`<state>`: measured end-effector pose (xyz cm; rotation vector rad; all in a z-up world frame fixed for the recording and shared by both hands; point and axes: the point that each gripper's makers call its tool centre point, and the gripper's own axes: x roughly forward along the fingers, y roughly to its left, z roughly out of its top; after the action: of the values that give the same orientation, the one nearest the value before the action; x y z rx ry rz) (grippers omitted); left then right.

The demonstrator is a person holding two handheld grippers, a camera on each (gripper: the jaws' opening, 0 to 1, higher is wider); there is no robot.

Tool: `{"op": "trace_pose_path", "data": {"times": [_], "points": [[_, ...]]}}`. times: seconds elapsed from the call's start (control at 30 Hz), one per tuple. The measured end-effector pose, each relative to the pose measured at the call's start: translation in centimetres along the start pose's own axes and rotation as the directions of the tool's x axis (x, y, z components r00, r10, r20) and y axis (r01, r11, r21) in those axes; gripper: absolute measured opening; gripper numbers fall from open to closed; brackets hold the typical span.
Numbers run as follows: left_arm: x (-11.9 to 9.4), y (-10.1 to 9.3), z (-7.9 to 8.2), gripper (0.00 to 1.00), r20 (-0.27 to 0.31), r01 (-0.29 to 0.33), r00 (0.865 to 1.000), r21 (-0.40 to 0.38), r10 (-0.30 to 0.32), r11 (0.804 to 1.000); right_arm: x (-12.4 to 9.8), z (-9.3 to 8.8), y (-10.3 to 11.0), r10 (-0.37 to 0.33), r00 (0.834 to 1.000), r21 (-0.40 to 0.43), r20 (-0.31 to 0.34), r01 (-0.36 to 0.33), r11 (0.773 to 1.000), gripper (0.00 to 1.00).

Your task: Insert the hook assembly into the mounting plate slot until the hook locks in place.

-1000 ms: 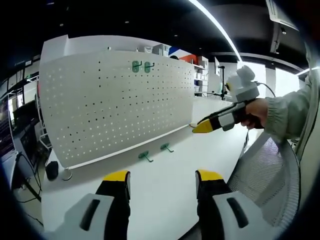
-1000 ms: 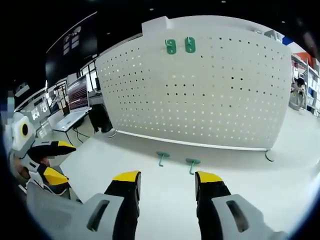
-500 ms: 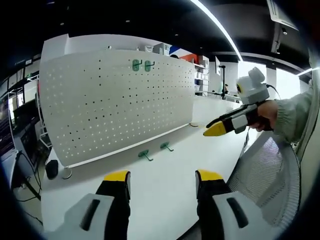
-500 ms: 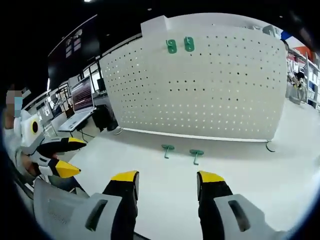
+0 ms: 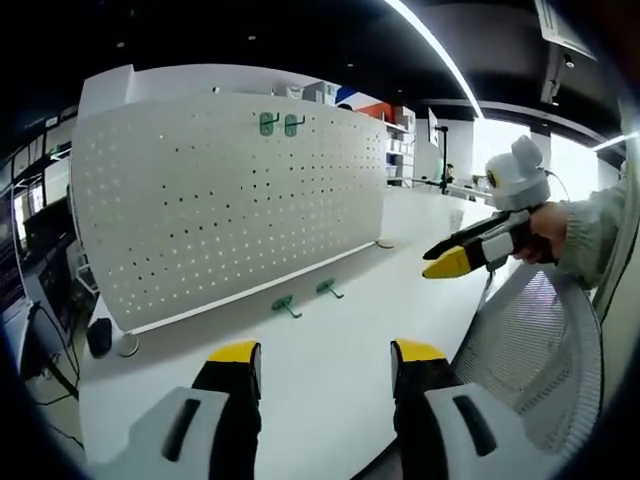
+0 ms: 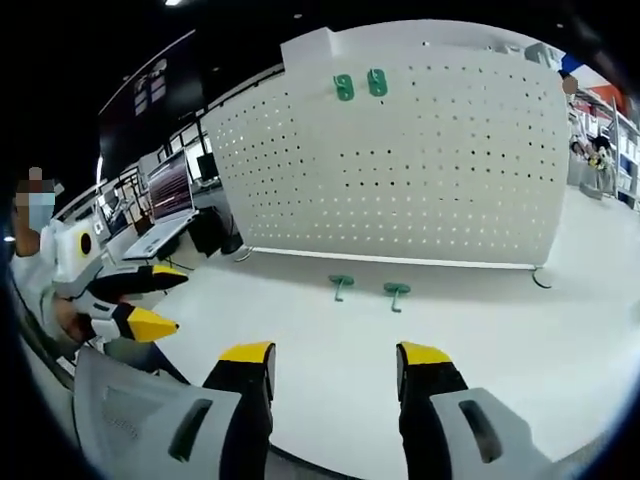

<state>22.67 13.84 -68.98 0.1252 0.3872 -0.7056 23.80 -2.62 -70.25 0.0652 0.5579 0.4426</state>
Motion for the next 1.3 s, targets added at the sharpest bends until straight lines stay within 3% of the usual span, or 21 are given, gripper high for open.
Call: {"op": "trace_pose_path", "data": {"times": [0.63, 0.8, 0.97, 1.3], "points": [[1.9, 0.9, 0.4, 0.53, -0.059, 0.016, 0.998, 0.058, -0.012, 0.998, 0.3, -1.0, 0.1, 0.033, 0.999, 0.046, 0.002, -0.033, 0.998, 0.47], [2.9, 1.5, 0.7, 0.52, -0.082, 0.031, 0.996, 0.109, -0.022, 0.994, 0.3, -1.3, -0.1, 0.031, 1.0, 0.054, 0.0, -0.031, 0.998, 0.47], [4.6, 2.1, 0.9, 0.51, -0.127, 0.089, 0.99, 0.164, -0.069, 0.982, 0.3, -2.1, -0.5, 0.02, 1.0, 0.041, -0.009, -0.02, 0.999, 0.47], [7.8, 3.8, 1.7, 0.49, -0.189, 0.149, 0.977, 0.282, -0.098, 0.948, 0.4, -2.5, -0.9, 0.012, 1.0, 0.043, -0.011, -0.012, 0.999, 0.47]]}}
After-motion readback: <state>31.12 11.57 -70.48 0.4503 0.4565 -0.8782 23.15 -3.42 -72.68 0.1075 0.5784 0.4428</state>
